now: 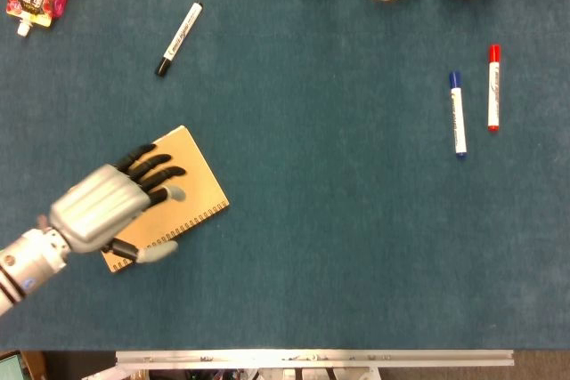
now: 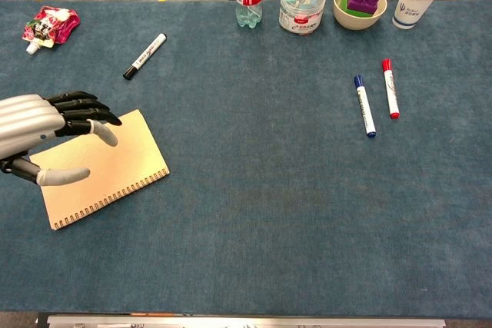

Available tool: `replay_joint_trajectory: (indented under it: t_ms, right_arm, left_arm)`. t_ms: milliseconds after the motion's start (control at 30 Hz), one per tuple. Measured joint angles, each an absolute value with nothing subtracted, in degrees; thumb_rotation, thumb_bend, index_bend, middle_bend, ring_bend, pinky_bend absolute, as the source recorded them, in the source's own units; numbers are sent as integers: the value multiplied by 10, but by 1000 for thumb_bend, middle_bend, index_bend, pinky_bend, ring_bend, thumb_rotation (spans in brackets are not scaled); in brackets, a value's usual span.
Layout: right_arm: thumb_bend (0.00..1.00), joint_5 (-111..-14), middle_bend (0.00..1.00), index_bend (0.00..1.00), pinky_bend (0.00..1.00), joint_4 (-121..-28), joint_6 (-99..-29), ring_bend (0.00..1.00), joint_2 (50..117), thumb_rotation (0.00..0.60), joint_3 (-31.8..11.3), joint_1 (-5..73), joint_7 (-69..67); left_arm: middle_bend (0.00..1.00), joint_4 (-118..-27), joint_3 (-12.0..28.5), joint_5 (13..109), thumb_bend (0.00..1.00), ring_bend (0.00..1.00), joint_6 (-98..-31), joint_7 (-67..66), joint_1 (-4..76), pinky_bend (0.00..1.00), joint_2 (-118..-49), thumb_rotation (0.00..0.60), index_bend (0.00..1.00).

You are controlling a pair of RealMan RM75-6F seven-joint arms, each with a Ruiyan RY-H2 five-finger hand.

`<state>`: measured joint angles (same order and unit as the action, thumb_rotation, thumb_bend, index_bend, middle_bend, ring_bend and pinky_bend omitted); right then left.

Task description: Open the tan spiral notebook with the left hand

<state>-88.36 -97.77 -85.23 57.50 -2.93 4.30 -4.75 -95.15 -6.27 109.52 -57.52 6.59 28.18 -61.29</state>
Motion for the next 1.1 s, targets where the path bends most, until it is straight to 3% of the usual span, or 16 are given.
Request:
replay_joint_trajectory:
  t_ms: [267,1100]
  right_arm:
    - [226,-879,273,238,265,-977,-846,147,577,600,-29,44,-44]
    - [227,-879,273,238,265,-964,-853,147,576,600,-26,36,-62]
  left_arm:
    - [4,-944,-71,1085,208,0,-522,-3,308,0,-655,0,294]
    - [0,-915,-71,992,205,0,-495,-158,304,0,-765,0,295]
